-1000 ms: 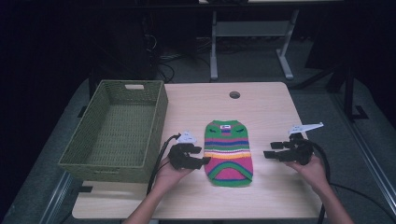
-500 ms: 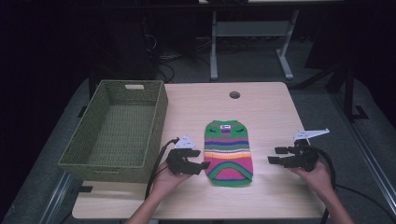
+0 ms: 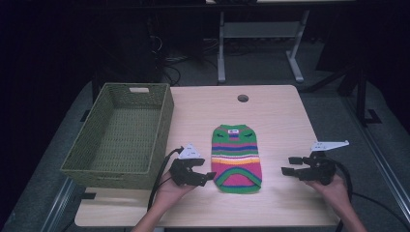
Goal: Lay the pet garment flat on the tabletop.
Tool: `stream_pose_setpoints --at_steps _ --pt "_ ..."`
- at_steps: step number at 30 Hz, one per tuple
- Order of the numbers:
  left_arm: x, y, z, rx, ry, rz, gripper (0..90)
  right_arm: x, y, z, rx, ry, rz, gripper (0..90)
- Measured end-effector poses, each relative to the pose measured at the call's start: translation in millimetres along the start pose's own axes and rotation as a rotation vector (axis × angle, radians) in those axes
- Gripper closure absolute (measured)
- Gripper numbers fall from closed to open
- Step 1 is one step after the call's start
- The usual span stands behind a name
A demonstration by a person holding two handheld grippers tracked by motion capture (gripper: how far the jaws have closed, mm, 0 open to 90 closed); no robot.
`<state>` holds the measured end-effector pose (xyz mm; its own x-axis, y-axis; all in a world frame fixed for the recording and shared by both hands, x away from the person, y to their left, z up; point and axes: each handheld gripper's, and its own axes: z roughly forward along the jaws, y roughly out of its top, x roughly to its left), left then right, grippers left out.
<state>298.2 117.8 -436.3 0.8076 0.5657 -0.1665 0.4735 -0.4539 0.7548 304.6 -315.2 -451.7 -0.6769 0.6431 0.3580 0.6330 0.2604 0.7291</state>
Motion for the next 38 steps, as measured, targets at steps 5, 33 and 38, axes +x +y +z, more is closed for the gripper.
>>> stream_pose_setpoints --at_steps 5,33,38 --pt "-3.8 -7.1 -5.0 -0.012 -0.014 -0.029 28.6 3.3 -9.5 -7.1 -0.031 0.002 0.010 29.2" --pt "-12.8 -38.0 -28.6 -0.051 0.029 -0.023 26.1 18.8 -52.4 -24.5 -0.108 0.010 0.059 27.8" --pt "-10.7 -40.1 -28.0 -0.048 0.032 -0.020 26.2 23.5 -52.7 -23.7 -0.135 0.017 0.063 27.7"
